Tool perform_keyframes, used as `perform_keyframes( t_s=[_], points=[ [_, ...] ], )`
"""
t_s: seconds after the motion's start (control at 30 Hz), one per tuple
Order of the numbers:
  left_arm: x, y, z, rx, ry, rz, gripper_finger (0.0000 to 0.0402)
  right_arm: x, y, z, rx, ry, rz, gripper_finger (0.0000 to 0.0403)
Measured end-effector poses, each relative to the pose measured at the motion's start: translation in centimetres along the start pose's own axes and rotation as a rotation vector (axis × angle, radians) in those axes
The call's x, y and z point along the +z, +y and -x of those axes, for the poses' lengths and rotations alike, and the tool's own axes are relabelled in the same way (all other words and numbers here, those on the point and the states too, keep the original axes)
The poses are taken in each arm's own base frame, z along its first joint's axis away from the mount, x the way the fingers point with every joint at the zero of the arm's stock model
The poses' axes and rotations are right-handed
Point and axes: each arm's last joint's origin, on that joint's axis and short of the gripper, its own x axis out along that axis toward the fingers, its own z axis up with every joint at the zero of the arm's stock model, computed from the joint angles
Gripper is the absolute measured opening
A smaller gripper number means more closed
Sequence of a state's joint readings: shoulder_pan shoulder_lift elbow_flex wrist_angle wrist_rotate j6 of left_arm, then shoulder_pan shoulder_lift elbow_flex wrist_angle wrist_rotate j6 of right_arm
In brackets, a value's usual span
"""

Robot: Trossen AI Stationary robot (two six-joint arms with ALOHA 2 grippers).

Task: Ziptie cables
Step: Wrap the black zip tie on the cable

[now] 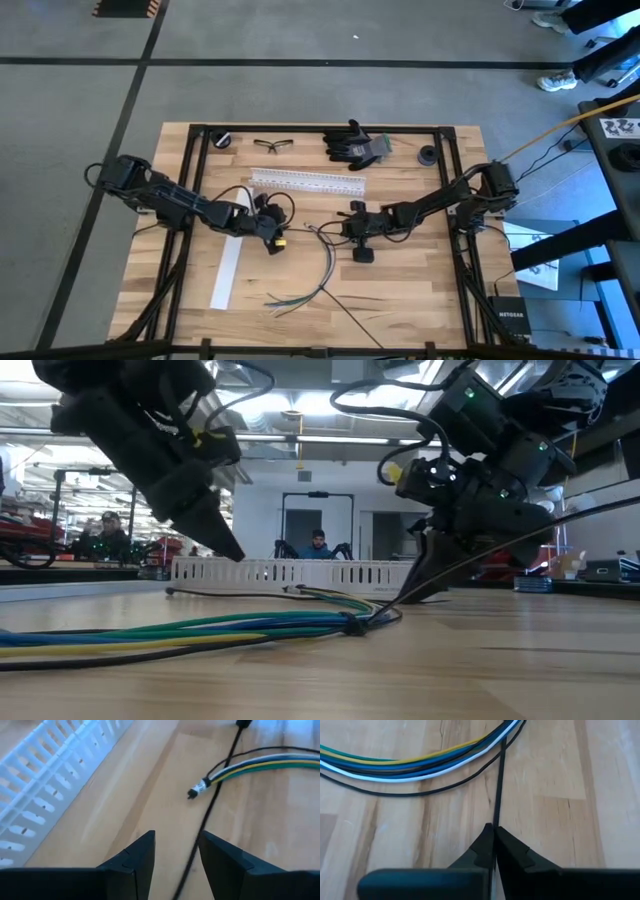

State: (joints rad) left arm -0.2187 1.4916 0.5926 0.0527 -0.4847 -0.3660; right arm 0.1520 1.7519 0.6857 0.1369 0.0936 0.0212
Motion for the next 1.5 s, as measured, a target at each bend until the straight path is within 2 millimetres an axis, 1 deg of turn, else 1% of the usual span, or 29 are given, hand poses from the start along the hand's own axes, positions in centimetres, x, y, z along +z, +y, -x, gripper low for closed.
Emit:
perform_keyframes(
  t_s=[0.1, 0.17, 0.27, 0.37, 0.5, 0.6, 0.77, 0.83, 0.93, 1.0, 1.2, 1.27, 1.33, 1.4, 1.5],
  points=[
    [-0.3, 0.1, -0.8, 0.016, 0.017, -0.004, 0.0136, 0.1, 0.0, 0.0, -0.001, -0.011, -0.001, 0.0009],
    [-0.7, 0.1, -1.3, 0.027, 0.038, -0.011, 0.0136, 0.1, 0.0, 0.0, -0.001, -0.016, -0.001, 0.0025],
    [-1.5, -0.1, -2.1, 0.029, 0.080, -0.029, 0.0136, 0.3, 0.0, 0.1, -0.002, -0.023, -0.001, 0.0066],
    [-2.0, -0.7, -2.4, 0.024, 0.082, -0.015, 0.0136, 0.5, -0.1, 0.5, -0.007, -0.032, -0.004, 0.0112],
    [-2.1, -1.4, -2.4, -0.001, 0.059, -0.005, 0.0136, 1.4, -0.2, 1.9, -0.021, -0.098, -0.007, 0.0163],
    [-2.2, -1.9, -2.2, -0.022, 0.051, 0.012, 0.0136, 2.4, -0.4, 3.1, -0.046, -0.168, 0.003, 0.0192],
    [-2.0, -2.9, -1.9, -0.078, 0.010, 0.028, 0.0136, 3.6, -0.5, 3.6, -0.056, -0.293, 0.015, 0.0225],
    [-2.0, -3.2, -1.7, -0.093, -0.005, 0.030, 0.0136, 4.1, -0.4, 3.3, -0.053, -0.351, 0.007, 0.0233],
    [-2.1, -3.4, -1.5, -0.097, -0.003, 0.038, 0.0136, 4.0, -0.5, 2.3, -0.052, -0.354, -0.027, 0.0236],
    [-2.2, -3.5, -1.5, -0.099, -0.002, 0.037, 0.0136, 4.6, -0.7, 1.5, -0.053, -0.343, -0.069, 0.0237],
    [-2.1, -3.5, -1.5, -0.100, -0.011, 0.046, 0.0136, 6.1, -2.0, -1.4, -0.077, -0.228, -0.172, 0.0237],
    [-2.1, -3.5, -1.5, -0.099, -0.010, 0.045, 0.0136, 6.9, -2.5, -2.2, -0.088, -0.192, -0.188, 0.0237],
    [-2.1, -3.5, -1.5, -0.098, -0.008, 0.045, 0.0136, 7.0, -2.8, -2.9, -0.090, -0.134, -0.190, 0.0237],
    [-2.1, -3.5, -1.5, -0.098, -0.008, 0.047, 0.0136, 7.6, -2.8, -3.6, -0.091, -0.131, -0.193, 0.0235],
    [-2.2, -3.5, -1.5, -0.097, -0.007, 0.045, 0.0136, 8.1, -2.7, -4.4, -0.089, -0.104, -0.200, 0.0216]
  ],
)
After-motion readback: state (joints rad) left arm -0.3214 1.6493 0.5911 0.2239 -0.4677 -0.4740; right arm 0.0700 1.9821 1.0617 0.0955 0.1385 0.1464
